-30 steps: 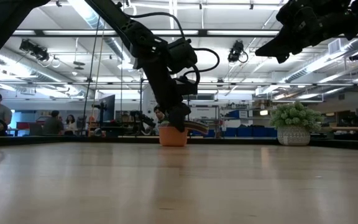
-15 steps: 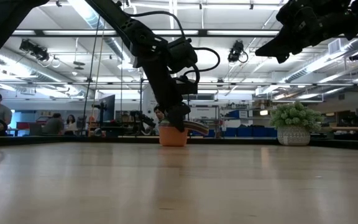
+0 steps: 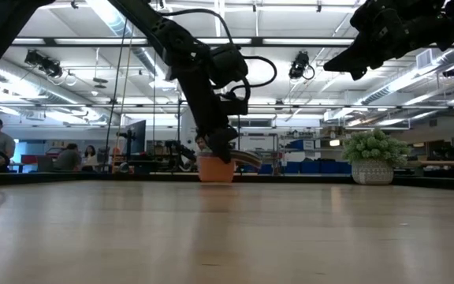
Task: Nest measuring cups in basket
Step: Put the stacked measuring cups into the white bin
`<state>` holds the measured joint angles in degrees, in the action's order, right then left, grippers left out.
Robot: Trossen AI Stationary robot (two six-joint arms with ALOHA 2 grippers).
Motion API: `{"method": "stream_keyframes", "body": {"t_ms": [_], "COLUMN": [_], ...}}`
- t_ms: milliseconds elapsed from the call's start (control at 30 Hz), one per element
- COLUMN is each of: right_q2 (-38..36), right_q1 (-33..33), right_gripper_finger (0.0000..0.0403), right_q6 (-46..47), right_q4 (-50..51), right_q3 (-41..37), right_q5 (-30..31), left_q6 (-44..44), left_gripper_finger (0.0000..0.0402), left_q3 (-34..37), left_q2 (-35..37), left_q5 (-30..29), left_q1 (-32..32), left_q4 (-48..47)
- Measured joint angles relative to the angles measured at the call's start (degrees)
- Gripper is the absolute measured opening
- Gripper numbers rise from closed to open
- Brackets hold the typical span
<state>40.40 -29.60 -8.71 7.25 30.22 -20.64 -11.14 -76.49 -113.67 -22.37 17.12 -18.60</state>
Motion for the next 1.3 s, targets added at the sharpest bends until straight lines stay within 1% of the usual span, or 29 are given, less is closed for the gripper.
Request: {"method": "stream_keyframes", "body": {"t_ms": [200, 400, 833, 1000, 1300], "right_q2": [-0.02, -0.01, -0.02, 0.10, 0.90], "right_q1": [0.02, 0.00, -0.06, -0.07, -0.05], "right_gripper_finger": [0.0018, 0.0018, 0.0018, 0.0018, 0.0018], "right_q6": [0.00, 0.01, 0.02, 0.01, 0.02], "right_q4": [-0.53, -1.30, -2.12, -2.62, -6.38], "right_q3": [0.00, 0.00, 0.00, 0.00, 0.00], "right_q5": [0.00, 0.00, 0.00, -0.01, 0.00], "left_q6": [0.07, 3.04, 4.85, 7.03, 11.70], "left_gripper_finger": [0.0095, 0.0095, 0.0095, 0.0095, 0.0095], "left_q3": [0.00, 0.00, -0.02, -0.02, -0.04], "left_q2": [0.99, 2.98, 5.99, 7.40, 7.72], "left_q5": [-0.05, -0.06, 0.29, 1.11, 1.27], "left_q1": [0.02, 0.11, -0.66, -1.02, -2.22], "left_q4": [-2.36, -4.43, -8.27, -10.34, -11.91]}}
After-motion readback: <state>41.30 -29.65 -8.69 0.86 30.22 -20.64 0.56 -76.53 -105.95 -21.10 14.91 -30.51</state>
